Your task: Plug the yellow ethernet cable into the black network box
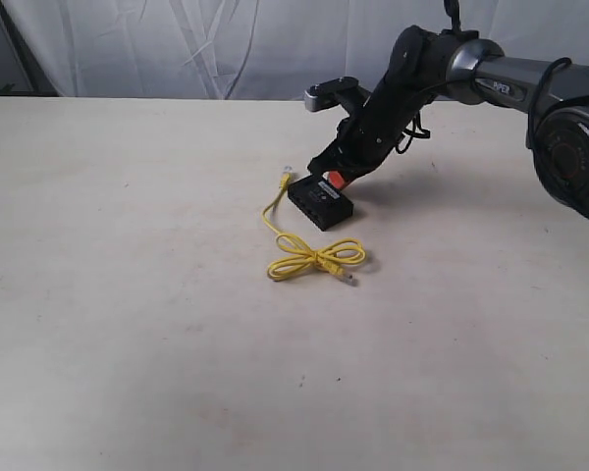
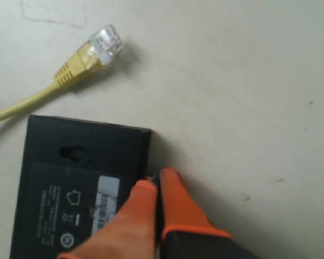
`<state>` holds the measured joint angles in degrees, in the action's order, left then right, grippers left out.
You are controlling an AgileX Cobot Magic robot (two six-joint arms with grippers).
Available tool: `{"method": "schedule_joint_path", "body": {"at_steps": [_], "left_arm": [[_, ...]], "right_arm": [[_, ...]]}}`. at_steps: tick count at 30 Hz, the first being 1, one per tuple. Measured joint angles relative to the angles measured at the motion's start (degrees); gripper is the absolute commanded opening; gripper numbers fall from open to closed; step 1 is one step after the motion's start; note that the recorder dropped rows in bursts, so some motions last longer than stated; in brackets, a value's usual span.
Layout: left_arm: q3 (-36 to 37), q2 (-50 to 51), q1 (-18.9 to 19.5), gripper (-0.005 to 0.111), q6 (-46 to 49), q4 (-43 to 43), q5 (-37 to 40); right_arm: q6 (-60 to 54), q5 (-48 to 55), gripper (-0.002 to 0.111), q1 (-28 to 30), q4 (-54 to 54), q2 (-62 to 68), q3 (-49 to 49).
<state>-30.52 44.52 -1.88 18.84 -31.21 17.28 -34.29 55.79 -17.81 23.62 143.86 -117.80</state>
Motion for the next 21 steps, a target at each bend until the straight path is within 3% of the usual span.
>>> {"method": "schedule_joint_path", "body": {"at_steps": [3, 6, 16, 21], "left_arm": [[-10.7, 17.2, 0.0, 0.001, 7.0, -2.7, 10.4], [-18.3, 29.0, -0.3, 0.011, 11.9, -7.4, 16.9], [-32.7, 50.1, -9.6, 0.056, 16.4, -13.6, 18.5], [-40.8, 60.1, -11.8, 0.062, 16.8, -13.8, 20.1]], "right_arm": [[-0.6, -3.1, -0.001, 0.0, 0.2, 0.0, 0.0], [-1.8, -4.0, -0.001, 0.0, 0.3, 0.3, 0.0], [-4.6, -5.8, -0.001, 0.0, 2.0, 1.3, -0.1], [-4.9, -5.8, -0.001, 0.0, 3.4, 1.4, -0.1]]}}
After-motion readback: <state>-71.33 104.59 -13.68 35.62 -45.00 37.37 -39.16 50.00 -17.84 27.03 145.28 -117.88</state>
